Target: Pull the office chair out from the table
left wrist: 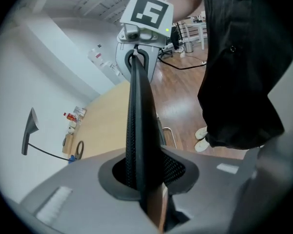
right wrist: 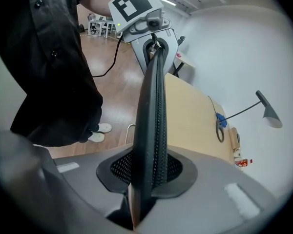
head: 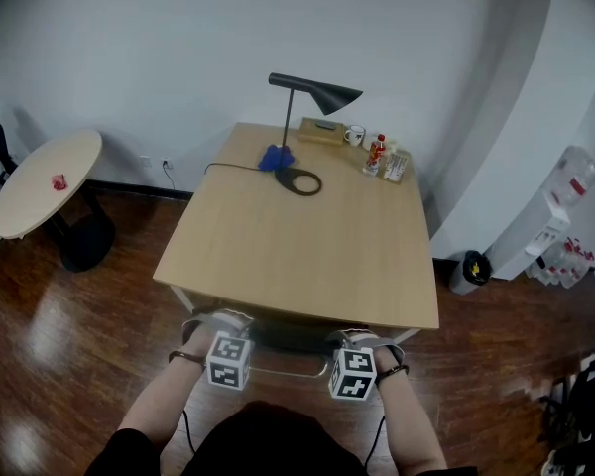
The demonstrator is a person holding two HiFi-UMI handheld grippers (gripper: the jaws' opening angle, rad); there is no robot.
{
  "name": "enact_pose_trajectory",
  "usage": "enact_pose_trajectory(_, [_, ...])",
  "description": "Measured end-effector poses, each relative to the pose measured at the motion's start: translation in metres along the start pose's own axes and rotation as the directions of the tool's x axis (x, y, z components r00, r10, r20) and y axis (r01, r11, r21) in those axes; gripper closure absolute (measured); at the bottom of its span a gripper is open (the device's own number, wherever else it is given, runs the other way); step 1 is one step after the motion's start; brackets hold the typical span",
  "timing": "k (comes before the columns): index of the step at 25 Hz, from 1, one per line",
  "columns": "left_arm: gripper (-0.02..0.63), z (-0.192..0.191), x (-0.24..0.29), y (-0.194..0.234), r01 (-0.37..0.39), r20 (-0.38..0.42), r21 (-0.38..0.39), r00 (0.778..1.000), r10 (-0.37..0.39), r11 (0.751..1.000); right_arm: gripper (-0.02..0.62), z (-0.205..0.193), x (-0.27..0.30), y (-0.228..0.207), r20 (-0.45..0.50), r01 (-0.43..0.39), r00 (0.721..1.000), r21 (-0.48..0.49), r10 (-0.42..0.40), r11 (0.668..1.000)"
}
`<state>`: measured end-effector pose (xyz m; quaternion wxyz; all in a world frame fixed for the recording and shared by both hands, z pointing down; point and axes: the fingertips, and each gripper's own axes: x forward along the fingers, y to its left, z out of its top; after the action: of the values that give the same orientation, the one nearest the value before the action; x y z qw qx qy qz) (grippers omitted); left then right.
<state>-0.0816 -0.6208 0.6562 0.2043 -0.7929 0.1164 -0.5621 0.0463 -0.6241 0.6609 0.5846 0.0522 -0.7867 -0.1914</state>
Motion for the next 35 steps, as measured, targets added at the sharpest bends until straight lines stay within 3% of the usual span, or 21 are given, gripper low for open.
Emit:
enact_pose_trajectory(7, [0.531, -0.001, -0.002, -0.002, 0.037, -0.017, -0.017, 0.999, -0.037, 0.999, 0.526, 0.003, -0.004, 0.008, -0.01, -0.099, 0.995, 0.046, 0.099, 0.994])
enact_pose_trajectory(20, [0.535, 0.008, -0.018, -0.033, 0.034, -0.022, 0.013, 0.999, -0.034, 0.999, 0.532, 0.014, -0.02, 0.048, -0.007, -0.108, 0.994, 0.073, 0.109, 0.991])
enact_pose_trajectory(35, [0.535, 0.023, -0.052, -0.103, 0.061, -0.013, 0.011, 0.998, -0.061, 0.998, 0.526, 0.033, -0.045, 0.119, -0.025, -0.13, 0.991, 0.094, 0.133, 0.987])
